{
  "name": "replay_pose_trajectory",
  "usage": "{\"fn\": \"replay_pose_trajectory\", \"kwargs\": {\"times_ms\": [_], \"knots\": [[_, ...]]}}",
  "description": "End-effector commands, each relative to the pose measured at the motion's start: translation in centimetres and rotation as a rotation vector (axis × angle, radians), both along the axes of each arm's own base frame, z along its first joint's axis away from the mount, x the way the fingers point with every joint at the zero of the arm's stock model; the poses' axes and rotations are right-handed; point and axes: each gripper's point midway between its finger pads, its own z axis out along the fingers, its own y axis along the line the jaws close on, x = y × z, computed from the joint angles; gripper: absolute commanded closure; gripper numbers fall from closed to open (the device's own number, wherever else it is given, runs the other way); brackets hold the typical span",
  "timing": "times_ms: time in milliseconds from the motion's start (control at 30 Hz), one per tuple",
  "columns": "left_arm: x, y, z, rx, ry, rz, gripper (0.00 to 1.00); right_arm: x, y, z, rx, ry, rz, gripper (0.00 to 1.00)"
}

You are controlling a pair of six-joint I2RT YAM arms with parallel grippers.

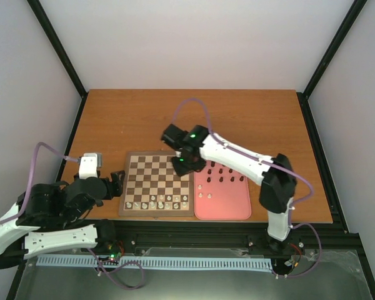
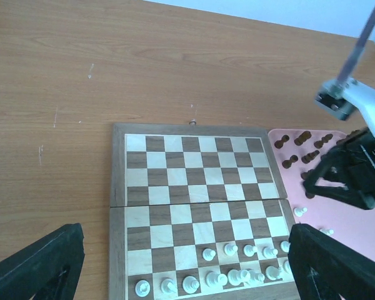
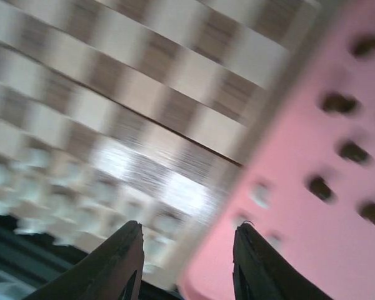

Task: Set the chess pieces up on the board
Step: Pick up the chess piece from the storage box.

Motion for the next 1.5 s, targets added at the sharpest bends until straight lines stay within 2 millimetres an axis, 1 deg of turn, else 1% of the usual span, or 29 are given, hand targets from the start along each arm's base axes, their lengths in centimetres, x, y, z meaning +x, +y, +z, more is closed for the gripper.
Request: {"fn": "replay_pose_trajectory", "kwargs": {"times_ms": [0,67,133,367,467,567,933,1133,1467], "knots": [[0.3,-1.2,0.3,0.006,0.0,-0.019,0.0,0.5,-6.3,-3.2,-0.06,0.038,-0.128,0.61],[0.4,-1.7,0.3,0.012,0.007,-0.026,0.0,0.1,-7.9,-4.2,-0.068,0.059,-0.144,0.61],[0.5,-2.1,0.2,0.013,0.011,-0.03,0.0,-0.5,-8.9,-5.1,-0.098,0.074,-0.139,0.61],[0.7,-3.5,-0.2,0.029,0.023,-0.053,0.0,-2.9,-11.9,-7.6,-0.17,0.125,-0.155,0.6],[0.7,-3.8,-0.4,0.025,0.026,-0.057,0.0,-3.7,-12.5,-8.8,-0.178,0.149,-0.165,0.6],[0.7,-3.8,-0.5,0.024,0.027,-0.059,0.0,-4.2,-12.7,-9.8,-0.181,0.171,-0.164,0.61],[0.6,-3.3,-0.5,0.018,0.029,-0.048,0.0,-4.3,-12.3,-11.4,-0.191,0.195,-0.138,0.62],[0.5,-3.1,-0.4,0.018,0.029,-0.046,0.0,-4.6,-12.8,-12.4,-0.213,0.209,-0.134,0.65],[0.6,-3.1,-0.5,0.022,0.029,-0.044,0.0,-4.7,-13.0,-13.2,-0.226,0.218,-0.134,0.74]]}}
